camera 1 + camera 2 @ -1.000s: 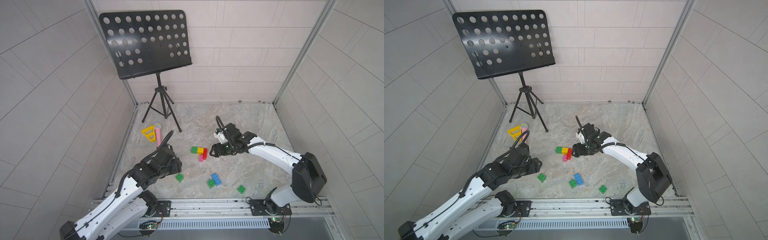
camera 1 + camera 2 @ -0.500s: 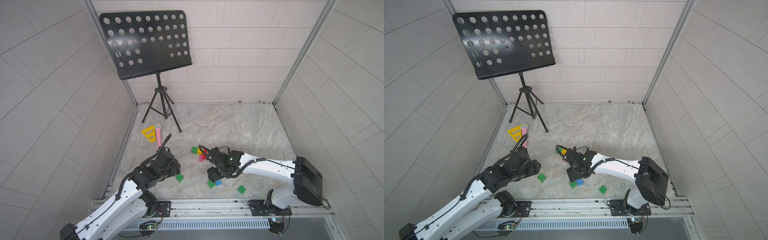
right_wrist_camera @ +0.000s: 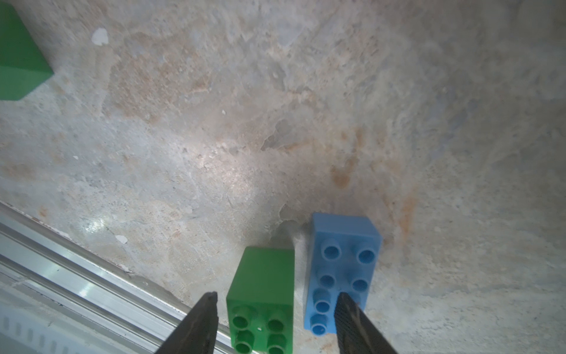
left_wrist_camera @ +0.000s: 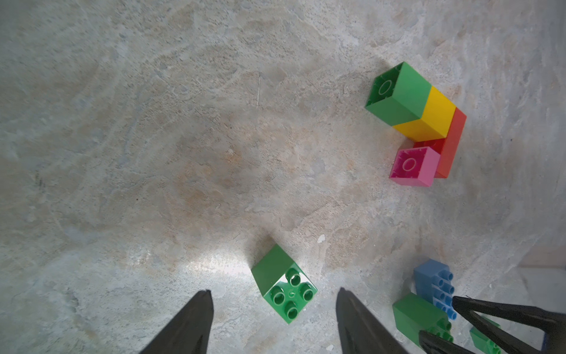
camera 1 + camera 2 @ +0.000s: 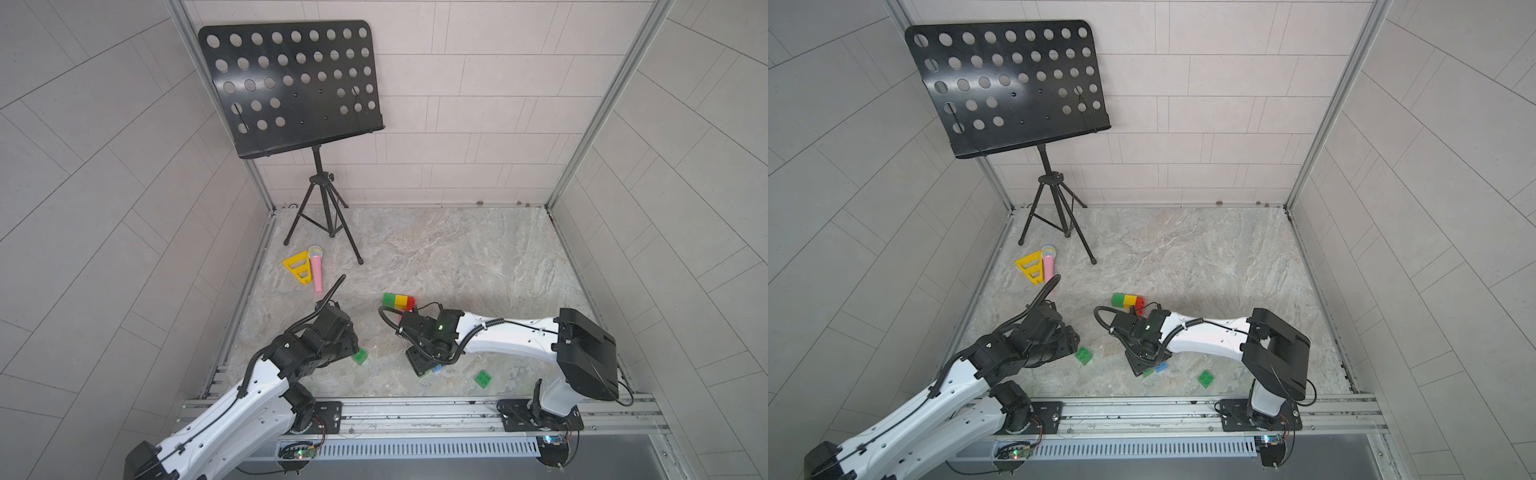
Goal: Assemble the letter r with lego
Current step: Adjust the lego brick at the center of the board, then pick up the lego brick from the center of the board.
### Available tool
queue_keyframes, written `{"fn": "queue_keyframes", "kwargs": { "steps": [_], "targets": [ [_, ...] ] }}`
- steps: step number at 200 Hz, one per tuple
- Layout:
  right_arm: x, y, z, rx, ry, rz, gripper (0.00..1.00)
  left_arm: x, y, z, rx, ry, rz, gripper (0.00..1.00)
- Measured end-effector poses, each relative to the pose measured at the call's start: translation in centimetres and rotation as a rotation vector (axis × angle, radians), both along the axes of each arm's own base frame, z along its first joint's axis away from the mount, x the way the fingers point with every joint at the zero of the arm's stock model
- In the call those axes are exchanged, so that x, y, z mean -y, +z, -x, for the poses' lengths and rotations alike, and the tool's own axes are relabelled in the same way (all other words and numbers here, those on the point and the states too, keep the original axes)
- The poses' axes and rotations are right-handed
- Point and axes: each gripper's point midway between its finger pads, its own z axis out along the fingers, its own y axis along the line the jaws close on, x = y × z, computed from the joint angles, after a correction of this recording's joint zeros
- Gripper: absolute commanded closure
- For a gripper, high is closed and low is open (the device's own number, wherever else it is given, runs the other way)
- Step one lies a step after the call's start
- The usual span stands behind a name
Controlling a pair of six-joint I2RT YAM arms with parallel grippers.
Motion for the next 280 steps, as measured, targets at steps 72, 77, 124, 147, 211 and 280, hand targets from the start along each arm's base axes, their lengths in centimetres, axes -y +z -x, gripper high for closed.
{"fn": "queue_keyframes", "kwargs": {
  "steps": [72,77,124,147,211,280],
  "targets": [
    [-0.8,-0.5,1.0,-0.009,0.034,0.020,0.52,0.5,-2.1,-0.2,-0.077,-0.006,-0.040,0.33],
    [-0.9,-0.4,1.0,-0.009,0.036,0.019,0.53,0.5,-2.2,-0.2,-0.079,-0.007,-0.042,0.33],
    [-1.9,-0.2,1.4,-0.006,0.057,0.017,0.61,0.7,-3.2,-0.1,-0.096,-0.013,-0.038,0.36],
    [-1.9,-0.3,1.5,-0.006,0.059,0.020,0.61,1.0,-3.8,-0.1,-0.116,-0.018,-0.039,0.38],
    [-1.8,-0.7,1.7,-0.013,0.066,0.034,0.61,2.3,-5.3,0.5,-0.207,-0.047,-0.017,0.43],
    [-1.8,-0.8,1.8,-0.016,0.058,0.035,0.75,4.4,-6.8,1.1,-0.307,-0.067,0.061,0.52]
  ]
}}
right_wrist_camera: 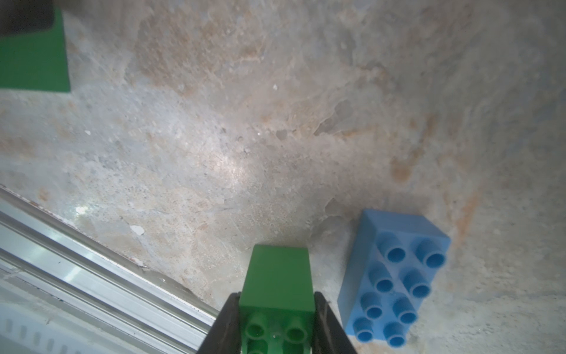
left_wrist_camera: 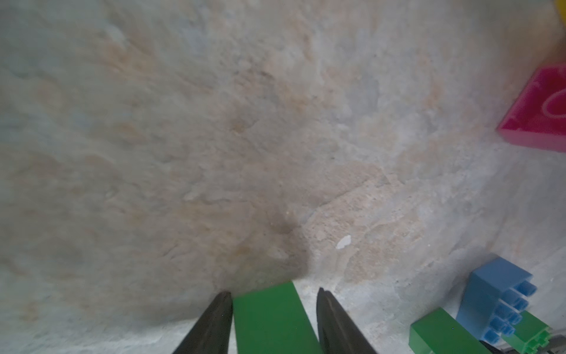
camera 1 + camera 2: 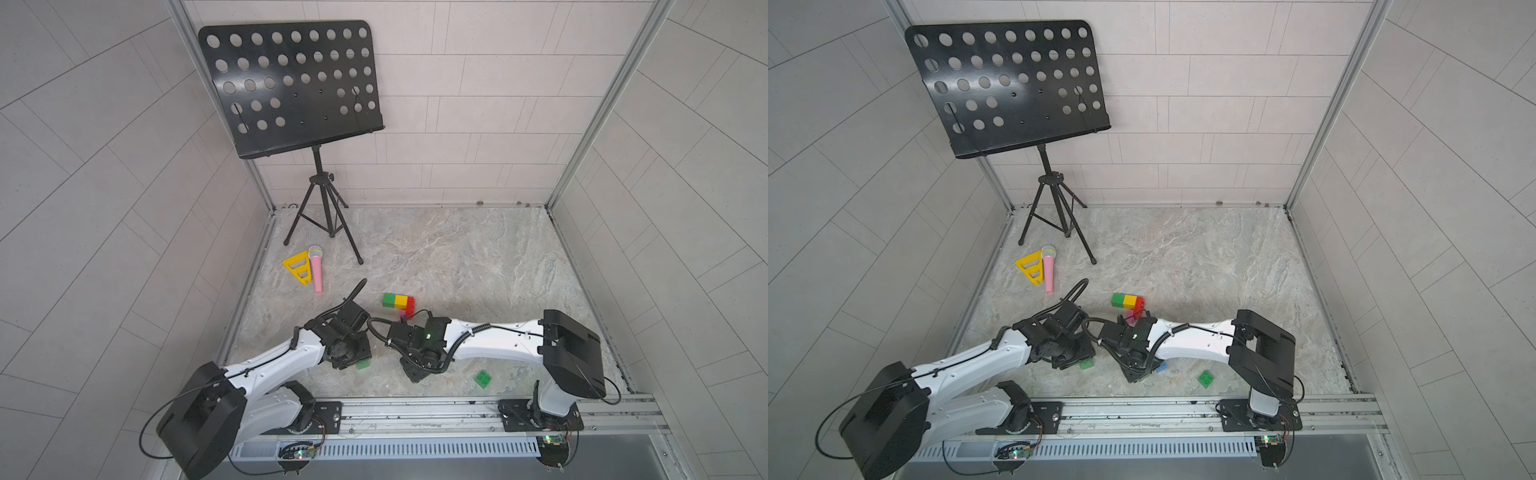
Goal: Assemble the letter r with lego
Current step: Pick up the lego brick from the center of the board, then move the lego brick at the center of the board.
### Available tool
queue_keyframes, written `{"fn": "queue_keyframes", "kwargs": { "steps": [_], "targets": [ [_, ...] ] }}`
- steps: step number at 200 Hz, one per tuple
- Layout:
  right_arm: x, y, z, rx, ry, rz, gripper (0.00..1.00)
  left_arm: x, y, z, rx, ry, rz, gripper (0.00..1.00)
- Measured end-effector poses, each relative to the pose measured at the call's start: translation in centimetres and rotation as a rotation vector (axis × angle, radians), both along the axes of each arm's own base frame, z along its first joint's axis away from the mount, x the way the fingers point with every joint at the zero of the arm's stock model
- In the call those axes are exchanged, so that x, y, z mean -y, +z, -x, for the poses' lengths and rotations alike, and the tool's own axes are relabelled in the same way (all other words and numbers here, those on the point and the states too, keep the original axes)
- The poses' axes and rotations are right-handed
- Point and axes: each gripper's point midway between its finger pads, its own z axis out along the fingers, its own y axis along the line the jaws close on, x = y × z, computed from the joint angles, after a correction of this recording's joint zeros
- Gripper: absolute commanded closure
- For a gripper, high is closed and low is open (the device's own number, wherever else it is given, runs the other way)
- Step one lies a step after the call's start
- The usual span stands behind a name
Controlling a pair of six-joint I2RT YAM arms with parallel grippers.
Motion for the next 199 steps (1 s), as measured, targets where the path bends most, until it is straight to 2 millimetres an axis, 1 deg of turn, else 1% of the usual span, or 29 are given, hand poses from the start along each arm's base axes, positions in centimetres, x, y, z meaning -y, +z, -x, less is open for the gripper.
{"fn": "queue_keyframes", "kwargs": {
  "steps": [30,66,96,121,156,199],
  "targets": [
    [0.1,0.0,0.0,0.006,-0.008,-0.003,0.89,0.8,0.1,-0.2,-0.007,0.004,0.039,0.55],
    [1.1,0.0,0.1,0.015,-0.018,0.009,1.00,1.7,0.1,-0.4,-0.018,0.014,0.076,0.57],
    [2.8,0.2,-0.1,0.022,-0.036,0.037,1.00,2.5,0.1,-0.6,-0.024,0.027,0.110,0.58],
    [4.0,1.0,-0.6,0.036,-0.062,0.033,1.00,3.3,0.2,-0.7,-0.026,0.032,0.137,0.58],
    [5.2,2.3,-1.5,0.062,-0.100,0.003,1.00,4.0,0.2,-0.9,-0.028,0.031,0.149,0.58],
    [6.3,2.6,-1.9,0.069,-0.125,0.003,1.00,4.9,0.5,-1.1,-0.034,0.017,0.145,0.54]
  ]
}}
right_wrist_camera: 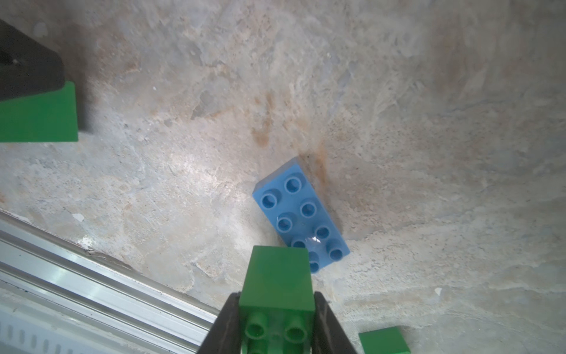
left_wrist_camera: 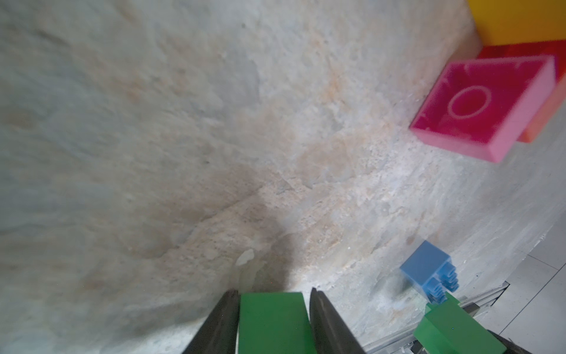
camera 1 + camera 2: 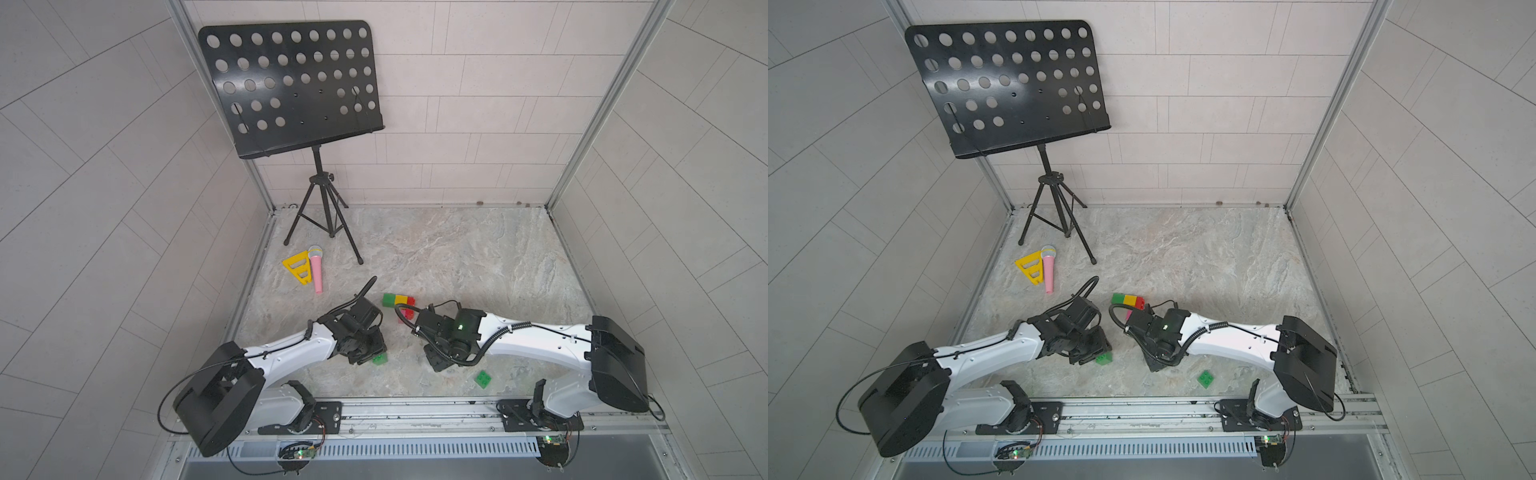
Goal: Assemble the letter r with lego
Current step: Move the lego brick at the center of the board, then assemble the lego brick with the lego brick.
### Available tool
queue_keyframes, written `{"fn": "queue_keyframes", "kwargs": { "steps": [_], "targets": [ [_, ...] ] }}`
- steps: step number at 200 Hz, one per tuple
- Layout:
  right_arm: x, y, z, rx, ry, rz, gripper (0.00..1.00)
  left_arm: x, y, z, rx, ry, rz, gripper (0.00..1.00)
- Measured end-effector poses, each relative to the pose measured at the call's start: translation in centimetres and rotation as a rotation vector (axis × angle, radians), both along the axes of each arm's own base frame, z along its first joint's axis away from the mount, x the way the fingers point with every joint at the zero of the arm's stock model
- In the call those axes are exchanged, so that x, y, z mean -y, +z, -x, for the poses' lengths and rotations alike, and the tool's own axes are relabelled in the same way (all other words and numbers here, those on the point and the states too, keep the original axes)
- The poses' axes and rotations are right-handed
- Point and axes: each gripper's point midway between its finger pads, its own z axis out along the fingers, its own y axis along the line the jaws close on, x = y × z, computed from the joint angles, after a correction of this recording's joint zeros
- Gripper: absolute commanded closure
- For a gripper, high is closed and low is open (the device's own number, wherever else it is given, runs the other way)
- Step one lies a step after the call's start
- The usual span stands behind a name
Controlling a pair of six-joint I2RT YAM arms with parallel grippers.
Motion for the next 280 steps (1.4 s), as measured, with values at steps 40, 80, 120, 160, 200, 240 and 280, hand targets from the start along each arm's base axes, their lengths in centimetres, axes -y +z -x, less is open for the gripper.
{"fn": "queue_keyframes", "kwargs": {
  "steps": [40,80,120,160,200,240,280],
  "targets": [
    [0.5,0.6,-0.3,0.014,-0.016,-0.018,1.00,1.4,1.2,-1.0,0.026,-0.015,0.006,0.49],
    [0.9,2.2,-1.0,0.053,-0.037,-0.064,1.00,1.6,1.6,-1.4,0.039,-0.010,-0.002,0.35],
    [0.7,4.0,-1.2,0.089,-0.021,-0.133,1.00,0.8,2.6,-1.6,0.075,0.007,-0.023,0.25],
    [-0.3,6.6,-1.6,0.152,0.097,-0.190,1.00,-1.2,7.6,-3.5,0.258,0.031,-0.072,0.19],
    [-1.8,11.1,-3.9,0.302,0.236,-0.195,1.00,-5.9,12.2,-5.0,0.408,0.098,-0.151,0.18],
    [-3.2,13.7,-5.9,0.364,0.340,-0.203,1.00,-7.5,8.9,-3.3,0.291,0.086,-0.185,0.30],
    [-7.6,13.4,-5.4,0.271,0.521,-0.257,1.00,-7.3,5.7,-1.2,0.147,0.047,-0.191,0.24]
  ]
}}
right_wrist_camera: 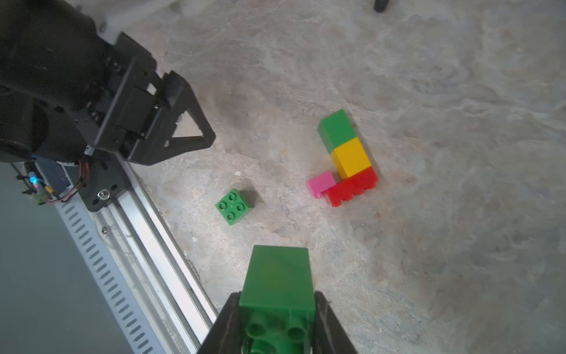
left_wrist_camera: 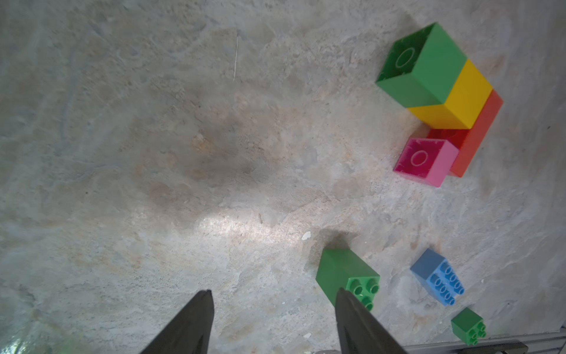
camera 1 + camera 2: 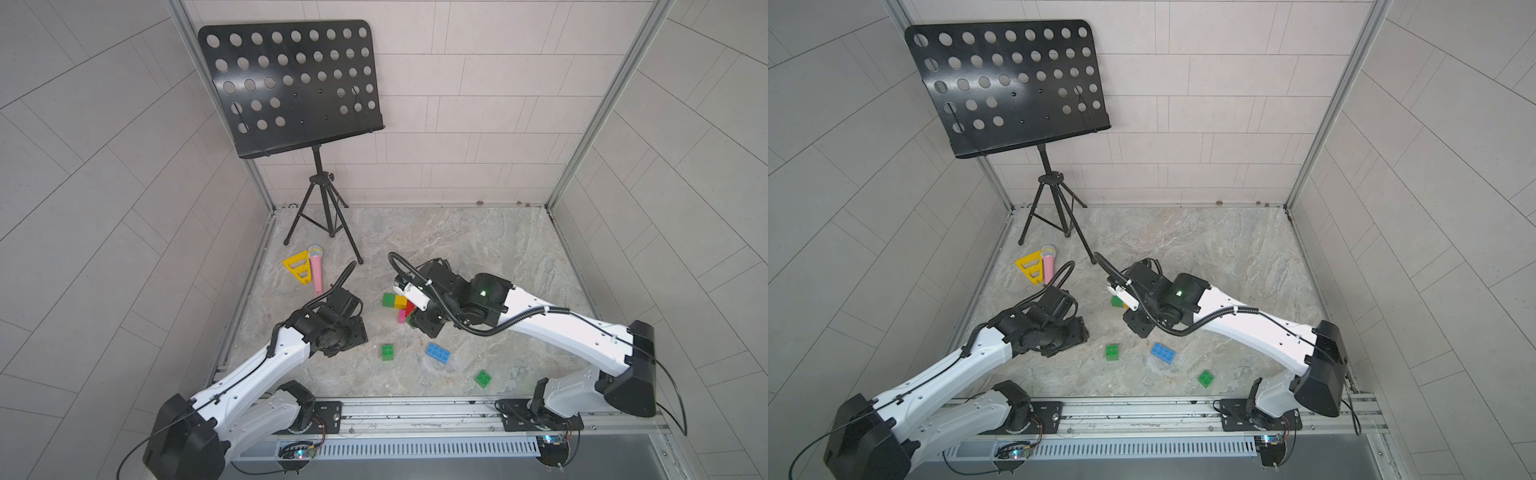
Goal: Assemble the letter r with lego
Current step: Assemble the lego brick with the lego brick.
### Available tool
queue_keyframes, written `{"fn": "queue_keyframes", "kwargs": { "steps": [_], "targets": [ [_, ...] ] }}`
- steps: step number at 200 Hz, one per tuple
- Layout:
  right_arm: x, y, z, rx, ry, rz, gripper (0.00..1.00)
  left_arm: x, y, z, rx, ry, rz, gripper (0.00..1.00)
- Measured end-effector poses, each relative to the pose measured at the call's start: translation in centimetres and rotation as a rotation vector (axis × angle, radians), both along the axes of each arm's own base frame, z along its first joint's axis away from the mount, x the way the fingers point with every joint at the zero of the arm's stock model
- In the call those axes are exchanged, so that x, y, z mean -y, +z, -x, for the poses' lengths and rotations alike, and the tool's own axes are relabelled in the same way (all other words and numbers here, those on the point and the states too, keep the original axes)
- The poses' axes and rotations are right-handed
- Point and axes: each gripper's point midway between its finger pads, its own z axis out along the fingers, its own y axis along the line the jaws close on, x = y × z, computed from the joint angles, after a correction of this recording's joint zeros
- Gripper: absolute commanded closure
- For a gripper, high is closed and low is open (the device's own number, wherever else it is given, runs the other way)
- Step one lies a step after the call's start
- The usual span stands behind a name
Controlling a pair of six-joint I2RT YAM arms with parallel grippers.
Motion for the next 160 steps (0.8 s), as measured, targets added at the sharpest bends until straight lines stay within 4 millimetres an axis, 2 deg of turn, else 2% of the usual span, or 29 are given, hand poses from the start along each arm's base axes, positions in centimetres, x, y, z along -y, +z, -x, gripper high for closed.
{"fn": "queue_keyframes", "kwargs": {
  "steps": [26,56,89,119,137,160],
  "targets": [
    [-2.1,-1.9,0.5,-0.047,0.123,0.053,1.00,-1.1,1.2,0.2,-0.002,0.020,-0.005,0.17],
    [-2.8,-3.7,0.5,-0.041,0.208,0.112,1.00,-3.7,5.0,0.6,0.074,0.094,0.028,0.12],
    [-2.8,-3.5,0.0,0.011,0.266,0.130,1.00,-6.2,9.1,2.6,0.166,0.135,0.020,0.11],
    [-4.0,-3.0,-0.7,0.054,0.304,0.131,1.00,-7.9,9.8,4.2,0.159,0.168,-0.033,0.09],
    [-4.4,-3.8,-0.2,0.077,0.350,0.161,1.00,-9.0,11.0,4.8,0.202,0.193,-0.061,0.06],
    [-5.1,-5.1,0.9,0.079,0.418,0.202,1.00,-10.4,13.9,5.2,0.323,0.227,-0.078,0.03]
  ]
}}
